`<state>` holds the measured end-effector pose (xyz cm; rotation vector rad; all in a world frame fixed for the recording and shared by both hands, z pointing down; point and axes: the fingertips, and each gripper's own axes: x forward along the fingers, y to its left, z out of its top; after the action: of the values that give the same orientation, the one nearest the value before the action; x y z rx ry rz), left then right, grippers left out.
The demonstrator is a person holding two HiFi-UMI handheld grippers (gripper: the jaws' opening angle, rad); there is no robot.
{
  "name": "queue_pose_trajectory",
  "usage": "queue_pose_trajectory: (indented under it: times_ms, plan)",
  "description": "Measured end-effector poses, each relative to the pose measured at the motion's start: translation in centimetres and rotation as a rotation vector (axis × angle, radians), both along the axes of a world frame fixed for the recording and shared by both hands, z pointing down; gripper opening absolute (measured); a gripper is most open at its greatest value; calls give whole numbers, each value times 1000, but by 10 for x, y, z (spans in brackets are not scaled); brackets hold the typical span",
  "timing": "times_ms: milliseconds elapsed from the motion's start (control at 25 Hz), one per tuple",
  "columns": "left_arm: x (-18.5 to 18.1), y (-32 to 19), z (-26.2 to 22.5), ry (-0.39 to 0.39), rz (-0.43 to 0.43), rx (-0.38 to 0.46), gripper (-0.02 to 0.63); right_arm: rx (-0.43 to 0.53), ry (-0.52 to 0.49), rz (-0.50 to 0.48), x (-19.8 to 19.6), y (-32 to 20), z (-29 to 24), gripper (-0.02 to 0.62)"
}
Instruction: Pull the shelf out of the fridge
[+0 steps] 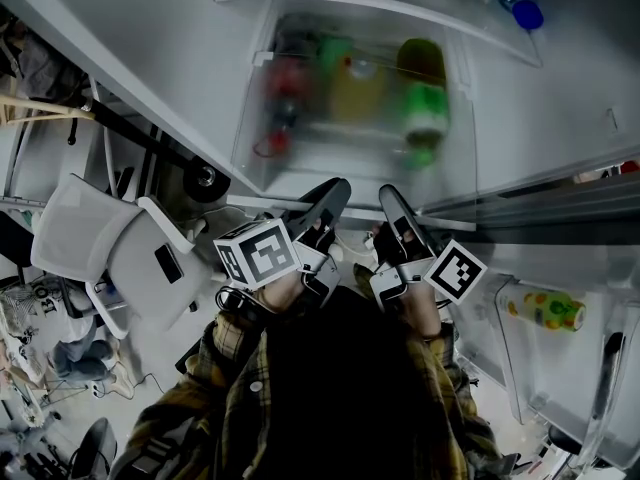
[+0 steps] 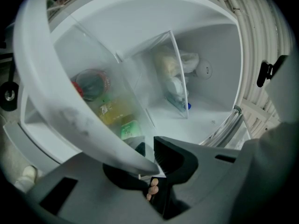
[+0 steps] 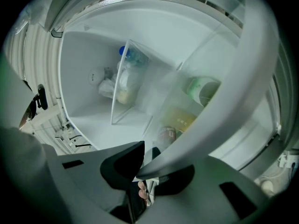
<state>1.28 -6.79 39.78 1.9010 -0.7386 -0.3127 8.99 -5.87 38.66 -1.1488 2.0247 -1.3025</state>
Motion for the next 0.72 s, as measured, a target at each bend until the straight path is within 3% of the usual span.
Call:
queue_pose_trajectory:
  times_ms: [720]
  plan:
    - [3,-3,-11,31,-8,14,66,-1,-15,-3,0,-1,0,67]
